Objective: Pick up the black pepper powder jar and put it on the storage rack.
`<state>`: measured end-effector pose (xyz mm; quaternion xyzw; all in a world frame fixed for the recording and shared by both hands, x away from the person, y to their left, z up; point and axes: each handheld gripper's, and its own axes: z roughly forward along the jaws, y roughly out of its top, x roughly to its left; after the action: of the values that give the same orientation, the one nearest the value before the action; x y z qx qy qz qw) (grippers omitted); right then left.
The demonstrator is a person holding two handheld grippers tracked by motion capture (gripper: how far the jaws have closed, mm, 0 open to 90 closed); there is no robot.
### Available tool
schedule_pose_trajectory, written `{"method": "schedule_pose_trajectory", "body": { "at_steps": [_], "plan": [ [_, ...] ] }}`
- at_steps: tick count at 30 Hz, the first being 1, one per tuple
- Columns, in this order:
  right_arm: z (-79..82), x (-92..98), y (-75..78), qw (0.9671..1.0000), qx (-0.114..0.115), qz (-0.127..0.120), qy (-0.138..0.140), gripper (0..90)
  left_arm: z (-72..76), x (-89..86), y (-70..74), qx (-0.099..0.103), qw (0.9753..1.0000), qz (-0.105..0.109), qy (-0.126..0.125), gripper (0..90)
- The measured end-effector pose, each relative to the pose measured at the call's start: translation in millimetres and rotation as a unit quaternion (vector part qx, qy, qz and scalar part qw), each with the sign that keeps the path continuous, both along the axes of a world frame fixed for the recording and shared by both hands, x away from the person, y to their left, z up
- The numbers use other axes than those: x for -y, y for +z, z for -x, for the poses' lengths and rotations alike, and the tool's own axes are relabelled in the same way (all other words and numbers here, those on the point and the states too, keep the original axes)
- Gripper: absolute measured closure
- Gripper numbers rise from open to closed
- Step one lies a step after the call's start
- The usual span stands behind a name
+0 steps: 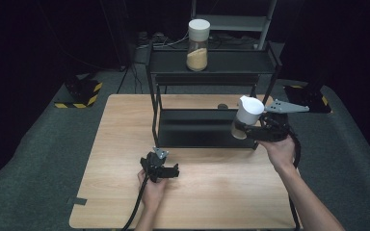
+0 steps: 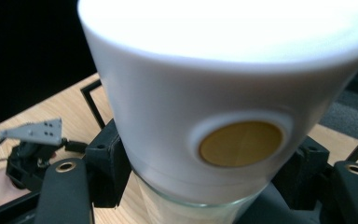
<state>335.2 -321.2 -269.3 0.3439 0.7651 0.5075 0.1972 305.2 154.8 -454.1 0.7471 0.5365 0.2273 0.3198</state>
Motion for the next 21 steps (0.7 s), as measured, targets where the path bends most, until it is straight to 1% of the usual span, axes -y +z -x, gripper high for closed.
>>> {"method": "schedule_pose_trajectory", "body": {
  "at_steps": [2, 6, 8, 11, 15, 21],
  "plan": [
    [-2.2, -0.6, 6.6, 1.0000, 0.000, 0.001, -0.001, 30.8, 0.0, 0.0, -0.1, 0.000, 1.0000, 0.000, 0.000, 1.5],
    [-9.0, 0.2, 20.5, 1.0000, -0.002, -0.005, -0.002, 30.8, 0.0, 0.0, -0.1, 0.000, 1.0000, 0.000, 0.000, 1.6],
    [-11.9, -0.7, 29.9, 1.0000, 0.000, -0.004, -0.003, 30.8, 0.0, 0.0, -0.1, 0.000, 1.0000, 0.000, 0.000, 1.6],
    [-15.6, -1.2, 39.7, 1.0000, 0.000, -0.002, -0.001, 30.8, 0.0, 0.0, 0.0, 0.000, 1.0000, 0.000, 0.000, 1.5],
    [-20.7, -4.5, 54.7, 1.0000, 0.005, 0.003, 0.000, 30.8, 0.0, 0.0, 0.0, 0.000, 1.0000, 0.000, 0.000, 1.5],
    [-31.0, -10.2, 75.2, 1.0000, 0.001, 0.003, 0.002, 30.8, 0.1, 0.1, -0.1, 0.000, 1.0000, 0.001, 0.001, 1.6]
  ]
}}
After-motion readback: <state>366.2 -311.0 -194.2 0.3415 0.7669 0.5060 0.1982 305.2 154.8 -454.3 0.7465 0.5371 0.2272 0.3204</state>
